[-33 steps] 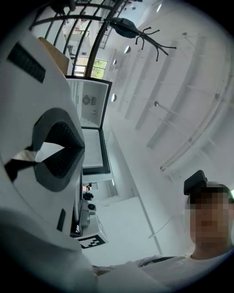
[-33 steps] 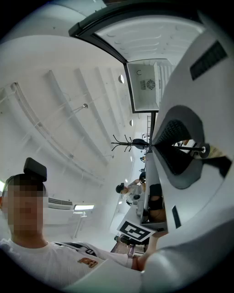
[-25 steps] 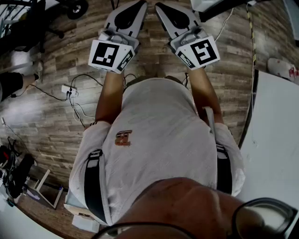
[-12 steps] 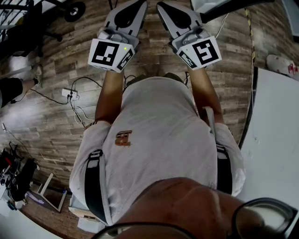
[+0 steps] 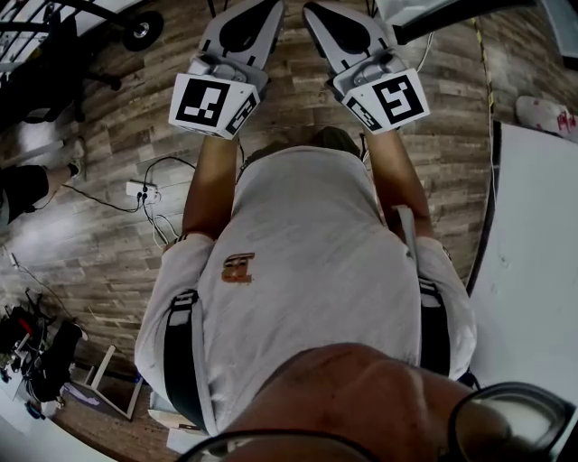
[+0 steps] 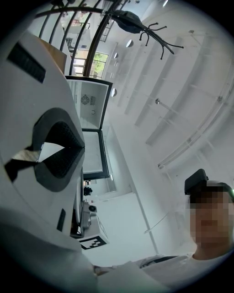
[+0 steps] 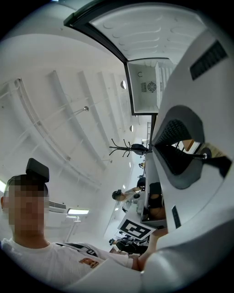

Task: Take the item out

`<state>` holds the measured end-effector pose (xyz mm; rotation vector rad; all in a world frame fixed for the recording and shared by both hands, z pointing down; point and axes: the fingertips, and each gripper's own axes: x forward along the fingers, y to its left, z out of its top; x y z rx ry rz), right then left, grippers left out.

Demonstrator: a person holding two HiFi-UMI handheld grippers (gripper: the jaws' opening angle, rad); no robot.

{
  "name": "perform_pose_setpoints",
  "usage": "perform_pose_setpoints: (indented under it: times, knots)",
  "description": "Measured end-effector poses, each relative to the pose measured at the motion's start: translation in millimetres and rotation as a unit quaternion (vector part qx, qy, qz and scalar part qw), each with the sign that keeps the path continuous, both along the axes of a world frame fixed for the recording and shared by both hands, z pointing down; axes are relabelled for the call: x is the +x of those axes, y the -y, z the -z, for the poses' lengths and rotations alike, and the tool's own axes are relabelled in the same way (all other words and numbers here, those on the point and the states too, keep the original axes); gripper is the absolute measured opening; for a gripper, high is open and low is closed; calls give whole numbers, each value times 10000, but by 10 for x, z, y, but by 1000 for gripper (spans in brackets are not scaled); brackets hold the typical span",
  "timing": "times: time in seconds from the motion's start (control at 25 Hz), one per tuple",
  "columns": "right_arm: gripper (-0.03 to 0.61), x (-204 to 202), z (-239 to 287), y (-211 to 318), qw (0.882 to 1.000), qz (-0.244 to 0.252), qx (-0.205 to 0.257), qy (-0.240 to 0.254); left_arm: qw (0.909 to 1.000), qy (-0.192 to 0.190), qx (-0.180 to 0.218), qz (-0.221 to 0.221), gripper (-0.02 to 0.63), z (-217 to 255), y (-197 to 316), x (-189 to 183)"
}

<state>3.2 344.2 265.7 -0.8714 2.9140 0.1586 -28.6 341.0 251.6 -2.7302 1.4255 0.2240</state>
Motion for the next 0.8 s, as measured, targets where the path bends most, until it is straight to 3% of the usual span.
perform_pose_setpoints:
  times: [0.44,0.8]
  knots:
    - [33,-220,-135,-31,9999,-116,-84,-44,10000,21,-2,-52,18,-101,-38,-285]
    - [34,-272,-125,237,9999,-124,-71,-42,10000,-5,28,22,18,-74,242,-402]
